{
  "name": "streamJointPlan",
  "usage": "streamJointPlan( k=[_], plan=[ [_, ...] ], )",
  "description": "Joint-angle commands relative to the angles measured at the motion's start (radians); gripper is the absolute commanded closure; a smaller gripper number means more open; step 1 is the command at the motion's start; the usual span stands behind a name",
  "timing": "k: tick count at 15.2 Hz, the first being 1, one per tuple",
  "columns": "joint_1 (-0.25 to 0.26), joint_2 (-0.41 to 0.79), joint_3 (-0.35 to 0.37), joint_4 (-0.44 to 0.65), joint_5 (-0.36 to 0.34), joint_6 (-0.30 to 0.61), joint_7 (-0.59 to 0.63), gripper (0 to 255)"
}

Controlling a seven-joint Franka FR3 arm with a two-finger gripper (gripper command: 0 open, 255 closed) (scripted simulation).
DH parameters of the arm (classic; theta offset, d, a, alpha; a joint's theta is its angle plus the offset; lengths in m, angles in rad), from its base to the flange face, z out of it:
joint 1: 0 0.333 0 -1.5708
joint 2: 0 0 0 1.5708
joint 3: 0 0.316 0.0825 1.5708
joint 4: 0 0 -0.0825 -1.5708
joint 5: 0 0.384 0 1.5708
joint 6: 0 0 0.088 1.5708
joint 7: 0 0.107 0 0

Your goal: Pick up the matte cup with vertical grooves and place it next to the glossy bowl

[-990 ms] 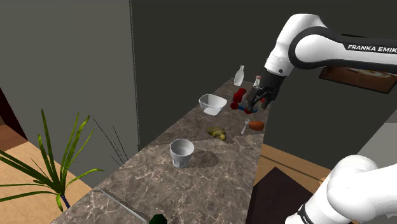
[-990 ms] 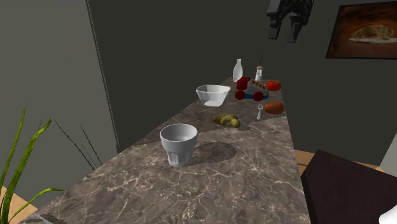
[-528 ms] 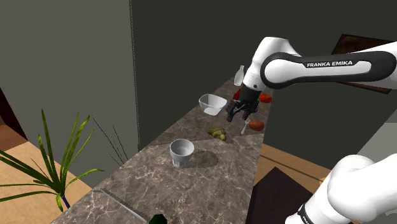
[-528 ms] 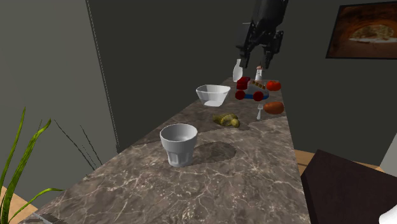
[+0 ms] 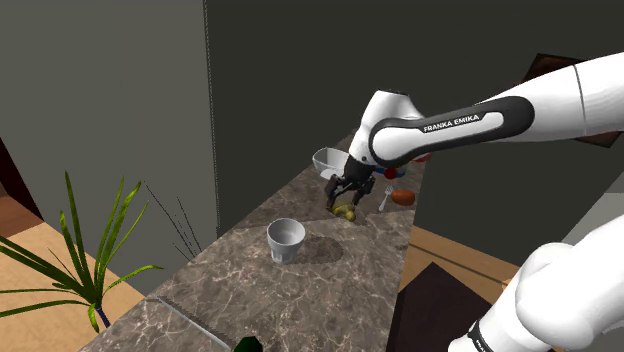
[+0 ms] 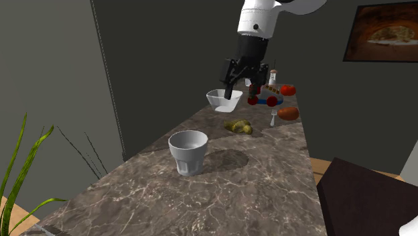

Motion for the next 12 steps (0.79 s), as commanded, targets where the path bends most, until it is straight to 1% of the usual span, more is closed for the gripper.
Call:
streamJointPlan(
  k=[1, 5, 10, 12],
  plan=[
    [0.003, 0.081, 0.013, 0.024, 0.004, 0.062, 0.019, 0],
    [0.012, 0.233, 0.035, 0.078, 0.002, 0.167, 0.06, 0],
    [0.03, 0.429, 0.05, 0.177, -0.018, 0.273, 0.117, 0],
    [0.033, 0.447, 0.049, 0.181, -0.021, 0.288, 0.121, 0]
  ],
)
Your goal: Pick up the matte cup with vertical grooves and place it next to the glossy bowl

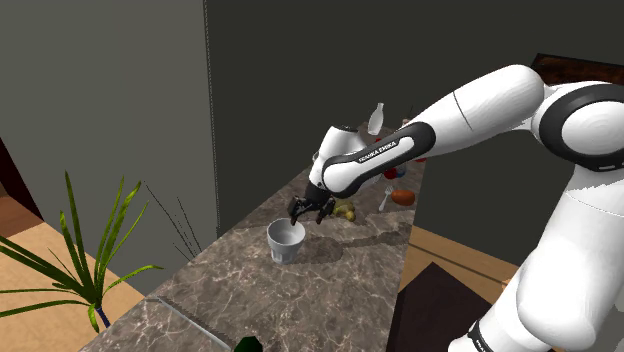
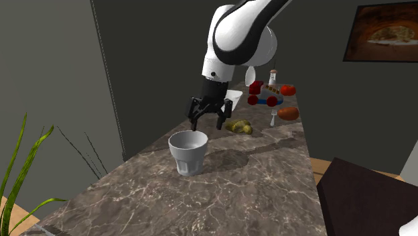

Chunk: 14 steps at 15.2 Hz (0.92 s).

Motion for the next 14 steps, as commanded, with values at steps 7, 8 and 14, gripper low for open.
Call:
streamJointPlan(
  k=[7, 8, 14],
  plan=[
    [0.014, 0.098, -0.001, 0.011, -0.017, 0.088, 0.016, 0],
    [0.014, 0.098, -0.001, 0.011, -0.017, 0.088, 0.016, 0],
    [0.014, 0.098, -0.001, 0.011, -0.017, 0.088, 0.016, 0]
  ],
)
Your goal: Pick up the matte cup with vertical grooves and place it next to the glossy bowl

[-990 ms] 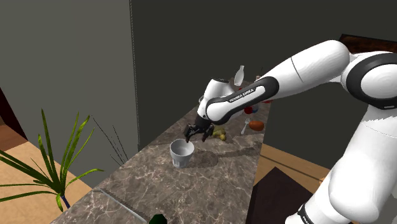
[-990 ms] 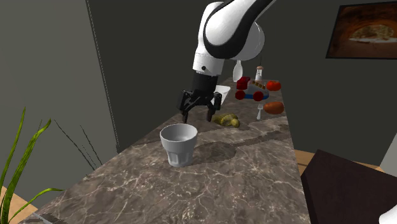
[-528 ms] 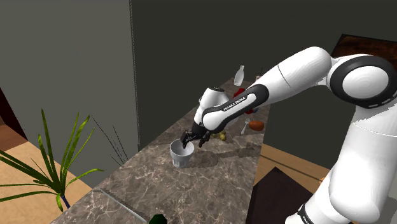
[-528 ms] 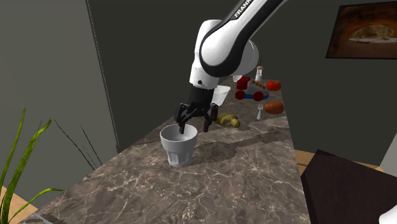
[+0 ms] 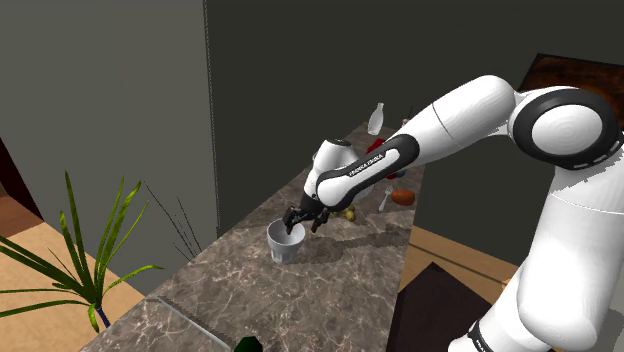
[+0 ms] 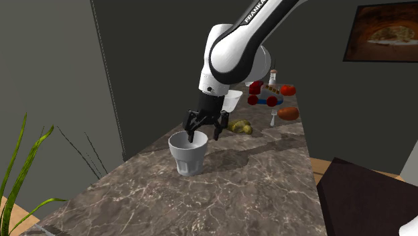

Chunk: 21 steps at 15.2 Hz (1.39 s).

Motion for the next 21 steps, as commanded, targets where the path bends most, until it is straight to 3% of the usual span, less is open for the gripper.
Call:
streamJointPlan(
  k=[1, 10, 21],
  plan=[
    [0.0, 0.0, 0.0, 0.0, 0.0, 0.0, 0.0, 255],
    [0.0, 0.0, 0.0, 0.0, 0.0, 0.0, 0.0, 255],
    [-0.007, -0.11, 0.003, 0.028, 0.01, -0.137, 0.006, 255]
  ],
)
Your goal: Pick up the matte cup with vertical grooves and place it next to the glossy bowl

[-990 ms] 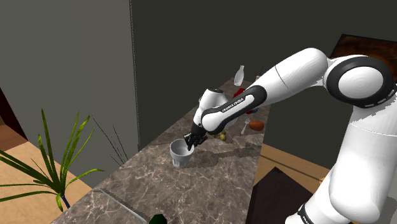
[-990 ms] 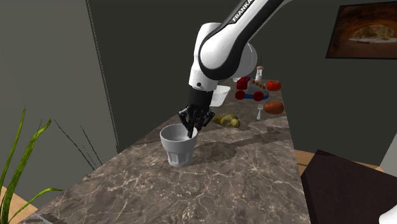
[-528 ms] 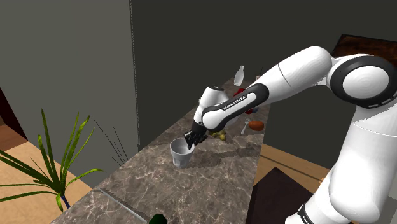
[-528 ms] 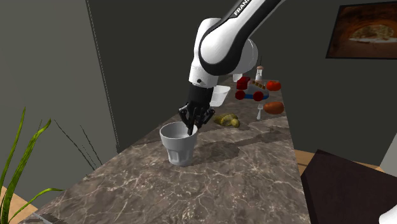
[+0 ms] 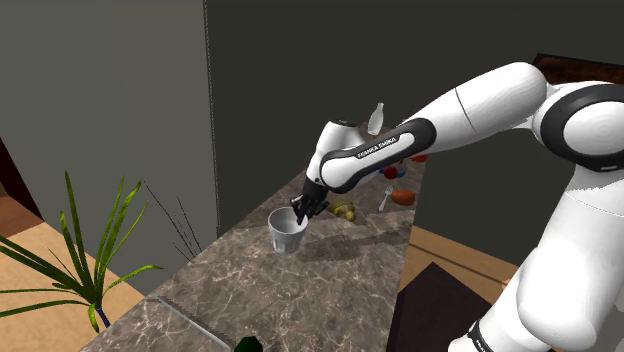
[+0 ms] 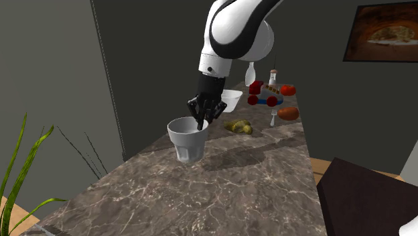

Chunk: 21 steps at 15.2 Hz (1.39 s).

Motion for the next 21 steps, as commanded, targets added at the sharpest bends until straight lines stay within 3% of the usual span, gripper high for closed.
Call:
streamJointPlan(
  k=[1, 21],
  plan=[
    [0.0, -0.018, 0.0, 0.01, 0.0, -0.027, 0.003, 255],
    [-0.008, -0.156, -0.003, 0.132, 0.005, -0.285, 0.021, 255]
  ],
)
